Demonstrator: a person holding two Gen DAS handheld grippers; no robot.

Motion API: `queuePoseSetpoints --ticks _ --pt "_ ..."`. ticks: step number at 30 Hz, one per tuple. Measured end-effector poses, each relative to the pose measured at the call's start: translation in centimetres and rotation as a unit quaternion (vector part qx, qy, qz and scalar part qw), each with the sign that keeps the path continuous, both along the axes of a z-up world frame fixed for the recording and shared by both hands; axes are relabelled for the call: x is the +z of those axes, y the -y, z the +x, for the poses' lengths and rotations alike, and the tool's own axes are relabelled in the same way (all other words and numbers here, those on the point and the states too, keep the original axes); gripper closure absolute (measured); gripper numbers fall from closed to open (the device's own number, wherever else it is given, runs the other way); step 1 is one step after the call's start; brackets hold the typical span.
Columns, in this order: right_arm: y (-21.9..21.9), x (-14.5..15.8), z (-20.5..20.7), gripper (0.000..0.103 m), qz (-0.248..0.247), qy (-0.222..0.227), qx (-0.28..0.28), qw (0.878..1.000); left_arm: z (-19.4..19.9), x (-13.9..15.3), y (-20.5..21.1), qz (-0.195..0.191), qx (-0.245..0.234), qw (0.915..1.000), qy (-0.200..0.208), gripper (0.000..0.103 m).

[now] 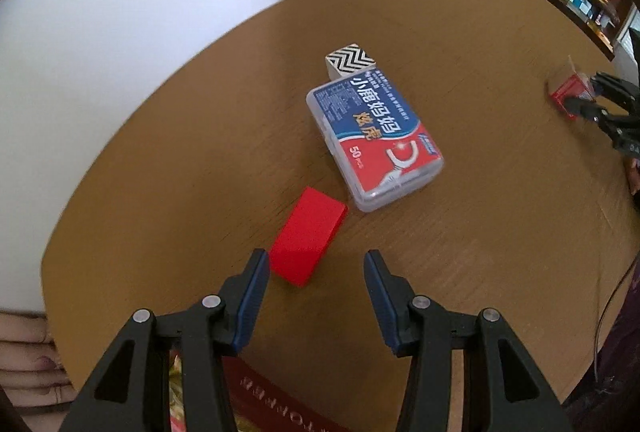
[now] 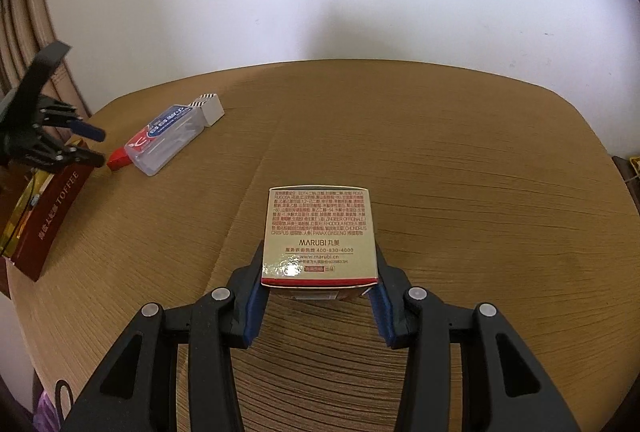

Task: Organize rigid objects
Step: 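Grasp the red block with left gripper while right gripper holds the MARUBI box, then lower the red block into the tin tray and open the left gripper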

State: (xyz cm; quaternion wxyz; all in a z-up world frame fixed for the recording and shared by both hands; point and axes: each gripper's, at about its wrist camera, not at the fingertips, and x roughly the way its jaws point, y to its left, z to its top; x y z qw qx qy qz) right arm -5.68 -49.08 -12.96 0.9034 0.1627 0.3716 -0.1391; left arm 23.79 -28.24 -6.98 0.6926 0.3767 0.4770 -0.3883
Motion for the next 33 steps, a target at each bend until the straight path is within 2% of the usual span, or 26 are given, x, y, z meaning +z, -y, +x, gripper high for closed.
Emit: queuePoseSetpoints --ticks 7,8,9,10,13,16,18,20,21,25,27,29,31,33 --pt "0.2 0.0 0.0 0.06 0.013 -0.004 0.0 1.0 2.0 -2.4 0.8 0.012 -0.004 0.9995 -0.027 0.053" --pt "0.2 0.0 0.0 0.06 0.014 -0.005 -0.001 1.0 2.4 -3.0 1.0 0.017 -0.001 0.9997 -0.018 0.063" --pt "0.2 0.0 0.0 0.06 0.015 -0.006 -0.001 1.0 2.5 -3.2 0.8 0.012 0.003 0.999 -0.042 0.077" --pt "0.2 0.0 0.1 0.06 0.016 -0.008 -0.001 1.0 2.7 -3.1 0.6 -0.006 0.012 0.997 -0.076 0.088" --pt "0.2 -0.1 0.1 0.06 0.018 -0.012 -0.003 1.0 1.6 -3.1 0.5 0.001 0.036 0.9974 -0.062 0.088" --pt "0.2 0.0 0.1 0.06 0.019 -0.013 -0.003 1.0 -0.6 -1.7 -0.4 -0.027 0.079 0.9945 -0.064 0.088" --pt "0.2 0.0 0.1 0.06 0.019 -0.013 -0.004 1.0 -2.3 -0.2 -1.8 -0.043 0.107 0.992 -0.05 0.088" --pt "0.1 0.1 0.1 0.06 0.018 -0.014 -0.003 1.0 -4.4 2.3 -4.4 -0.082 0.15 0.9838 -0.054 0.088" --pt "0.2 0.1 0.1 0.06 0.017 -0.015 -0.003 1.0 -4.9 3.0 -5.4 -0.089 0.164 0.9811 -0.051 0.088" --pt "0.1 0.2 0.1 0.06 0.013 -0.011 -0.002 1.0 -9.0 5.9 -11.7 -0.089 0.231 0.9682 -0.034 0.088" --pt "0.1 0.1 0.1 0.06 0.012 -0.012 -0.004 1.0 -10.5 5.7 -15.7 -0.069 0.267 0.9606 -0.032 0.088" --pt "0.1 0.1 0.1 0.06 0.011 -0.012 -0.005 1.0 -11.8 4.8 -19.0 -0.045 0.286 0.9565 -0.032 0.088" --pt "0.1 0.1 0.1 0.06 0.009 -0.013 -0.006 1.0 -12.4 3.9 -21.4 -0.03 0.301 0.9528 -0.026 0.088" --pt "0.0 0.1 0.2 0.06 0.006 -0.016 -0.006 1.0 -12.6 3.0 -21.8 -0.037 0.307 0.9506 -0.029 0.088"
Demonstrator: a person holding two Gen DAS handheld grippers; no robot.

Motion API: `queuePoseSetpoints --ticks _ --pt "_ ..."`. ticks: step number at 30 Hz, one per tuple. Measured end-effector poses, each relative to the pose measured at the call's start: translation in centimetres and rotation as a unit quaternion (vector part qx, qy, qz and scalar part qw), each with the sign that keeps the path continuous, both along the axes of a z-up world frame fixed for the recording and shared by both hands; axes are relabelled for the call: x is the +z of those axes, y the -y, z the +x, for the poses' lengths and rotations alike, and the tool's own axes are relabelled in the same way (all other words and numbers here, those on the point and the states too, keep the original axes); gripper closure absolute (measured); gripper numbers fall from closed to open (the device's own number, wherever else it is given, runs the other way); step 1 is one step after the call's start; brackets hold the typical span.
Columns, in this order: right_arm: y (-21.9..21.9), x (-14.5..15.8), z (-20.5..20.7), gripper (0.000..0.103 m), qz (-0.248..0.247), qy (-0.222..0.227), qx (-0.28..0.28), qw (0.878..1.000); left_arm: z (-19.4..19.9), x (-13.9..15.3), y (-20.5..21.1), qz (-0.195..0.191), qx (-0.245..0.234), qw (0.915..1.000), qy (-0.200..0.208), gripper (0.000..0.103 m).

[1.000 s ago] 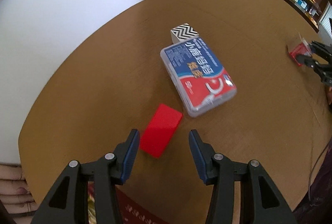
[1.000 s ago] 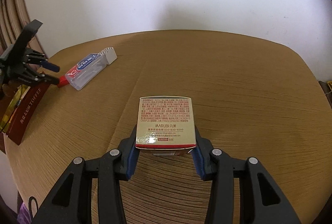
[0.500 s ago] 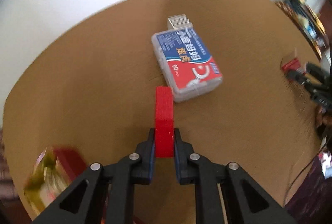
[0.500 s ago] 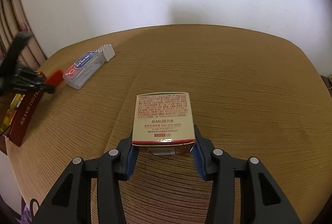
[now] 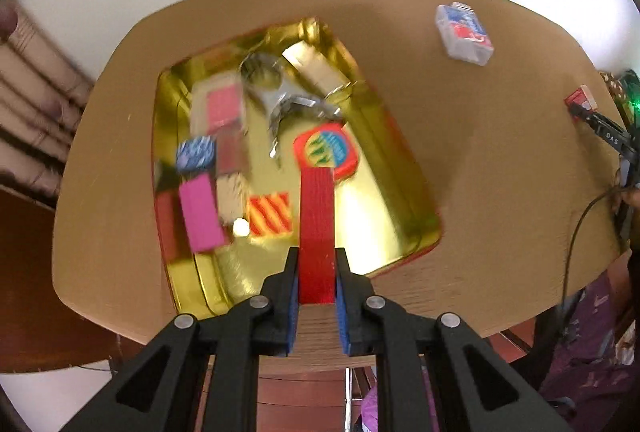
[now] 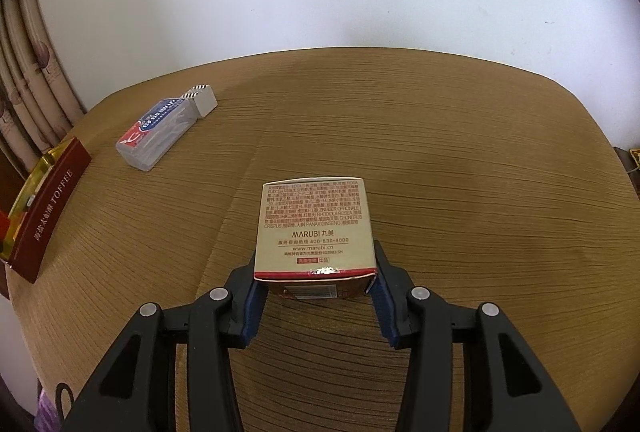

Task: Organize rigid objects
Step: 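Lower the red block into the tin tray and open the left gripper, then carry the MARUBI box into the tin tray and open the right gripper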

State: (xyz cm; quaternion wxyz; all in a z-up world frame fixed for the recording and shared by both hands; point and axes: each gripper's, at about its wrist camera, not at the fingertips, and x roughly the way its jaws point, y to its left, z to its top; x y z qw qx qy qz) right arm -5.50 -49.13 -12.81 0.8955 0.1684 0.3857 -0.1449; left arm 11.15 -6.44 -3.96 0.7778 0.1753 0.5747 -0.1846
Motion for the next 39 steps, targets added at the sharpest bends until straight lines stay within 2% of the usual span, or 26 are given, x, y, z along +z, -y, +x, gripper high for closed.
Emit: queuePoseSetpoints --ticks 8,12,13,15,16,19,21,24,27,32,34,36,39 --pt "-0.4 -0.2 0.4 0.06 -0.014 -0.015 -0.001 1.0 1.7 -1.2 0.6 -0.039 0.006 0.9992 0.009 0.088" --pt "-0.5 -0.4 0.8 0.06 -0.022 -0.021 0.001 1.0 2.3 -0.6 0.3 -0.064 0.04 0.9968 0.026 0.088" --pt "-0.6 -0.4 0.9 0.06 -0.023 -0.022 0.001 0.999 2.2 -0.1 -0.1 -0.07 0.049 0.9957 0.036 0.087" --pt "-0.7 -0.3 0.9 0.06 -0.028 -0.023 0.002 0.999 1.8 1.3 -1.0 -0.085 0.077 0.9912 0.065 0.072" --pt "-0.8 -0.3 0.9 0.06 -0.03 -0.025 0.003 0.999 1.5 1.8 -1.3 -0.091 0.082 0.9898 0.072 0.06" --pt "-0.8 -0.2 0.9 0.06 -0.031 -0.025 0.004 0.999 -0.1 3.2 -2.2 -0.09 0.098 0.9848 0.111 0.059" --pt "-0.9 0.0 0.7 0.061 -0.03 -0.023 0.003 0.999 -1.3 4.1 -2.9 -0.106 0.113 0.9803 0.122 0.059" --pt "-0.9 0.5 0.1 0.061 0.001 -0.015 0.002 1.0 -3.9 4.6 -4.0 -0.127 0.134 0.9745 0.127 0.059" --pt "-1.6 1.9 -0.1 0.061 0.046 0.008 0.014 0.999 -7.3 4.3 -4.3 -0.105 0.144 0.9703 0.164 0.059" --pt "-7.0 7.1 0.8 0.061 0.075 0.05 0.086 0.992 -10.8 2.9 -5.1 -0.074 0.17 0.9594 0.212 0.059" --pt "-10.3 9.4 2.1 0.061 0.086 0.064 0.131 0.986 -11.2 2.0 -5.7 -0.064 0.188 0.9565 0.214 0.059" --pt "-14.7 11.5 3.9 0.061 0.111 0.075 0.185 0.974 -11.2 1.3 -6.5 -0.075 0.203 0.9561 0.198 0.059" --pt "-20.7 12.9 6.9 0.061 0.147 0.075 0.243 0.956 -10.9 0.8 -7.9 -0.086 0.235 0.9486 0.193 0.059"
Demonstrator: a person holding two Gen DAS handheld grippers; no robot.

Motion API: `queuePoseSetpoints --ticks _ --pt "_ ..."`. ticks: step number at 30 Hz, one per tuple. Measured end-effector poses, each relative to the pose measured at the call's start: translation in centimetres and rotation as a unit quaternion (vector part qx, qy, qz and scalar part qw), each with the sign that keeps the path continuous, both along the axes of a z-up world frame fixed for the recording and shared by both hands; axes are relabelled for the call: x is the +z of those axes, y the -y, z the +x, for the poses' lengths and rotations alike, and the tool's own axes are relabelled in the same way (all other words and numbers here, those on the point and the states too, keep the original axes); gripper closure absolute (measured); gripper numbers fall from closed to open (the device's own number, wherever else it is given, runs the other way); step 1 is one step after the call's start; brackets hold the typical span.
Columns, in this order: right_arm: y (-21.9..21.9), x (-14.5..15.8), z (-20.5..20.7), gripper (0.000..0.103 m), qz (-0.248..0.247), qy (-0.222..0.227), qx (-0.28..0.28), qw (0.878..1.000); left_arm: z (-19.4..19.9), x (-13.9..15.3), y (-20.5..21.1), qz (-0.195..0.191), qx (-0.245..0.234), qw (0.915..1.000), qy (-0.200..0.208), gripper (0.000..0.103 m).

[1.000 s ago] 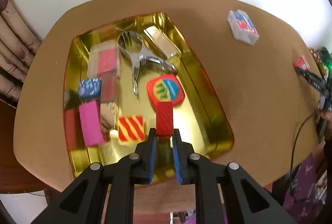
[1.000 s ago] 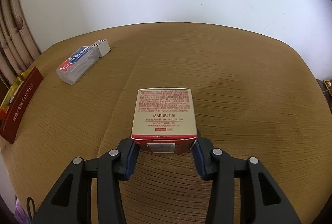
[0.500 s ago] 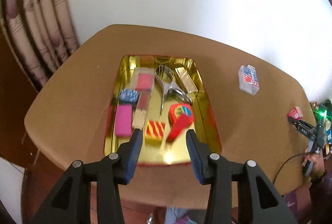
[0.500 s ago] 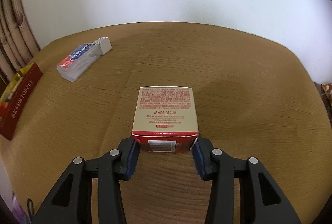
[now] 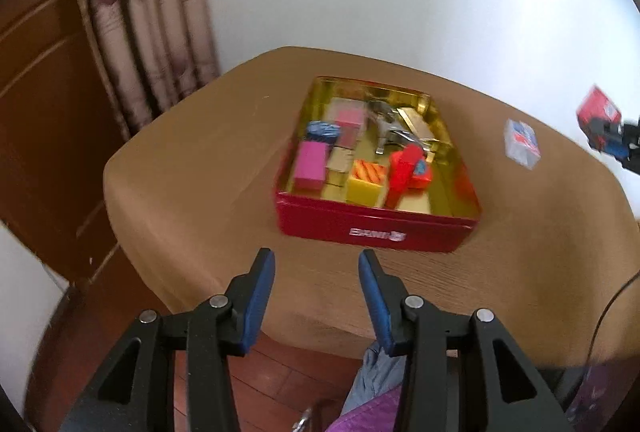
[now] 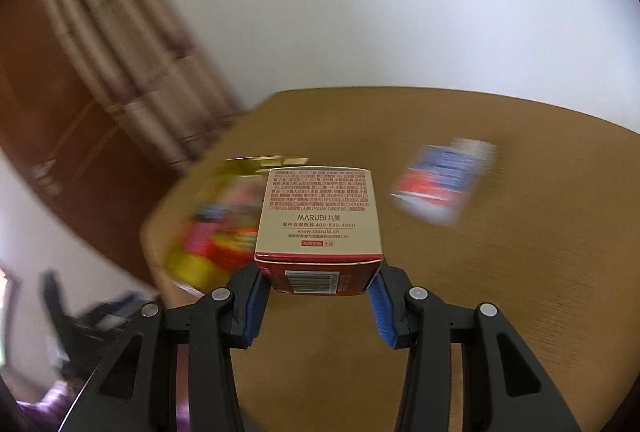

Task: Organize rigid objects
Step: 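Carry the MARUBI box into the tin tray and open the right gripper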

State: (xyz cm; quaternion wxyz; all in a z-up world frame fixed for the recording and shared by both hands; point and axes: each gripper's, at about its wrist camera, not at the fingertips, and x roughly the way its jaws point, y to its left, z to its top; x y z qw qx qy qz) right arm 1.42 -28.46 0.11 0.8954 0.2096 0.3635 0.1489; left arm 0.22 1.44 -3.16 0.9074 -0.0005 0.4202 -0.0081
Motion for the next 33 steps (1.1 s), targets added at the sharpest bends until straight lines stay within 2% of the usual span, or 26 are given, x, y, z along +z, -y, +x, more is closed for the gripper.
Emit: queuePoseSetpoints --ticks 4,7,10,16,22,29,33 --pt "-5.8 0.3 6.9 0.061 0.02 -0.035 0.064 0.997 0.5 -0.4 -1.4 -0.02 0.014 0.9996 -0.012 0.059" --pt "-9.5 -1.3 11.3 0.061 0.028 -0.074 0.094 0.992 0.5 -0.3 -2.1 -0.028 0.02 0.9994 -0.008 0.059" --pt "-12.0 -3.1 14.3 0.061 0.022 -0.106 0.101 0.989 0.5 -0.2 -2.5 -0.031 0.024 0.9992 -0.006 0.058" --pt "-14.2 -5.3 15.9 0.061 -0.01 -0.132 0.099 0.986 1.2 -1.1 -2.7 -0.053 0.015 0.9977 -0.039 0.058" --pt "-14.6 -6.5 17.3 0.06 -0.03 -0.144 0.094 0.985 1.3 -1.3 -3.0 -0.065 0.015 0.9967 -0.045 0.058" --pt "-14.0 -6.6 16.4 0.057 -0.048 -0.146 0.087 0.984 1.3 -1.4 -2.5 -0.061 0.01 0.9966 -0.054 0.058" --pt "-14.2 -6.8 14.5 0.057 -0.081 -0.143 0.093 0.982 1.3 -1.6 -2.4 -0.058 0.008 0.9965 -0.059 0.058"
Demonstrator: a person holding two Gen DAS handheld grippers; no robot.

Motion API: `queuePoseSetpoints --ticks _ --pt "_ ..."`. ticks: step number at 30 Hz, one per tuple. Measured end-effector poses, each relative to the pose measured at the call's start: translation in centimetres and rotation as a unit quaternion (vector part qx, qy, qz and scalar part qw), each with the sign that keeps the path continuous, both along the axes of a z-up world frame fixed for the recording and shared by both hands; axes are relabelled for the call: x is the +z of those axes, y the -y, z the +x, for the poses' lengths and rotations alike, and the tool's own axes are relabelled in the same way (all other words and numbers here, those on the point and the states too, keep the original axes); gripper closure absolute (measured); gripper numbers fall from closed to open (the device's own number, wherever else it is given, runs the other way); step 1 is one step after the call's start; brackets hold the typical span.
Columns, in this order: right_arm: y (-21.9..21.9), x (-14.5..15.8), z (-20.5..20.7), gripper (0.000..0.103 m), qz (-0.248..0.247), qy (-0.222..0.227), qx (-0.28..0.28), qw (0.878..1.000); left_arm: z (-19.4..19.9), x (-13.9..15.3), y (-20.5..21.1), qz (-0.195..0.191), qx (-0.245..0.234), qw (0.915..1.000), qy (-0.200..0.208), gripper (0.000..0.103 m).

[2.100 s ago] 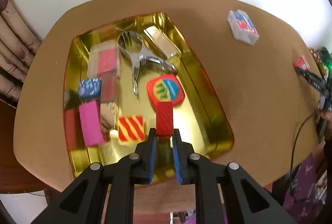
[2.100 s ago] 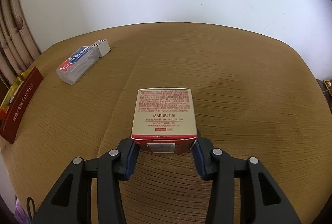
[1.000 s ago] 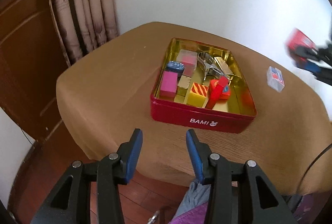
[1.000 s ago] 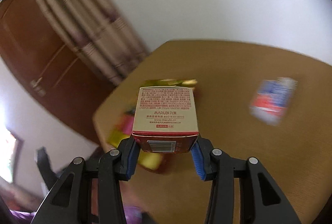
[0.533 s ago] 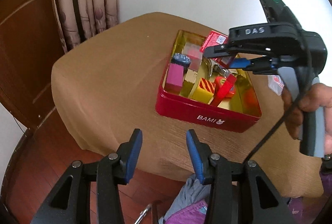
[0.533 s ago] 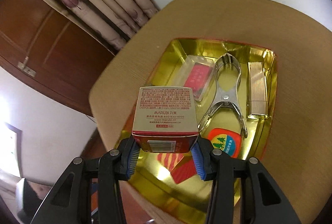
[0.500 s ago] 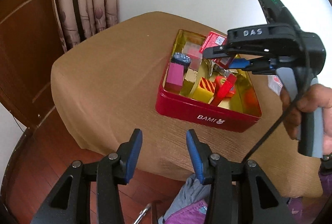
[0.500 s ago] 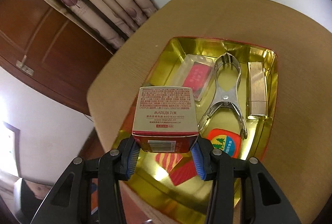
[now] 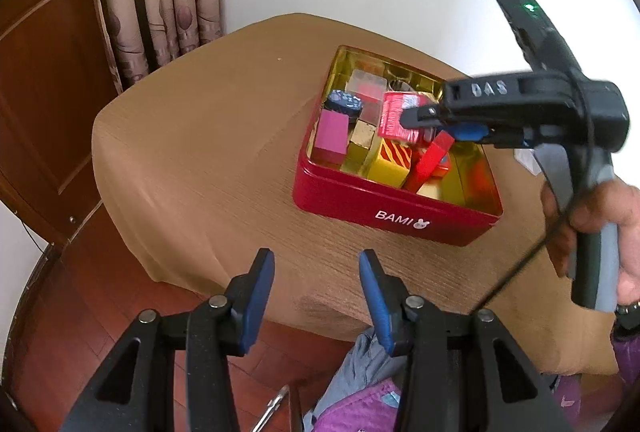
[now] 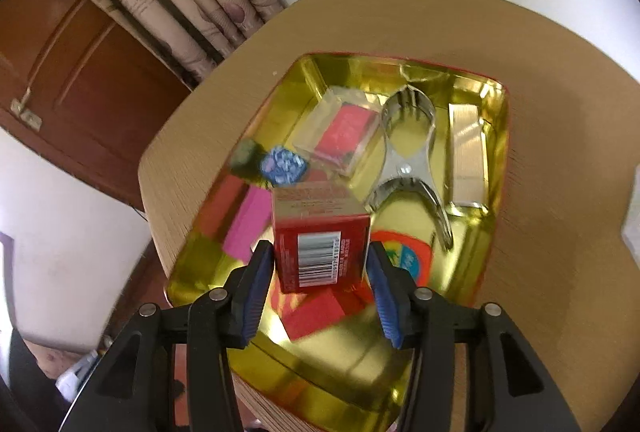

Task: Organize rigid objects
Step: 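Carry the MARUBI box into the tin tray and open the right gripper, then move the right gripper to the clear toothpick box and grasp it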

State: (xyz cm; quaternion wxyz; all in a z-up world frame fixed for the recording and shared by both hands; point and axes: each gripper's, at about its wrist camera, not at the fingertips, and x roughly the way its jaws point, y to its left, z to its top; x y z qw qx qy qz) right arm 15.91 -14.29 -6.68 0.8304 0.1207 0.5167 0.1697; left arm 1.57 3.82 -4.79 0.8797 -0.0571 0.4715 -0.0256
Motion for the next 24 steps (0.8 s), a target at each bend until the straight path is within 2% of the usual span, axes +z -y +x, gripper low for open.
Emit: queuePoseSetpoints --ticks 4,7,10,13,15,17,20,24 --pt "0.3 0.3 -2.3 0.057 -0.054 0.018 0.008 0.998 -0.1 -0.1 0.0 0.0 0.0 1.0 -0.006 0.058" --pt "1.3 0.7 -4.1 0.061 -0.069 0.031 0.014 0.997 -0.2 -0.1 0.1 0.003 0.001 1.0 -0.004 0.058" --pt "2.5 1.8 -5.7 0.06 -0.058 0.05 0.004 0.997 -0.3 -0.1 0.3 0.007 -0.004 0.9999 -0.007 0.058" --pt "6.3 4.7 -8.2 0.056 0.011 0.114 -0.033 0.993 -0.5 0.1 0.6 0.016 -0.009 0.9998 -0.003 0.058" --pt "10.7 5.7 -10.1 0.049 0.034 0.145 -0.098 0.984 -0.6 0.2 0.8 0.022 -0.008 0.9997 0.003 0.058" --pt "14.2 5.3 -11.3 0.041 0.042 0.151 -0.145 0.977 -0.7 0.4 0.9 0.022 -0.01 0.9997 0.008 0.058" --pt "20.2 3.1 -13.3 0.041 -0.012 0.13 -0.227 0.965 -0.9 0.6 1.2 0.023 -0.019 0.9994 0.016 0.058" --pt "26.3 -1.6 -15.7 0.04 -0.142 0.09 -0.304 0.938 -1.3 1.2 2.1 0.02 -0.04 0.9986 0.028 0.058"
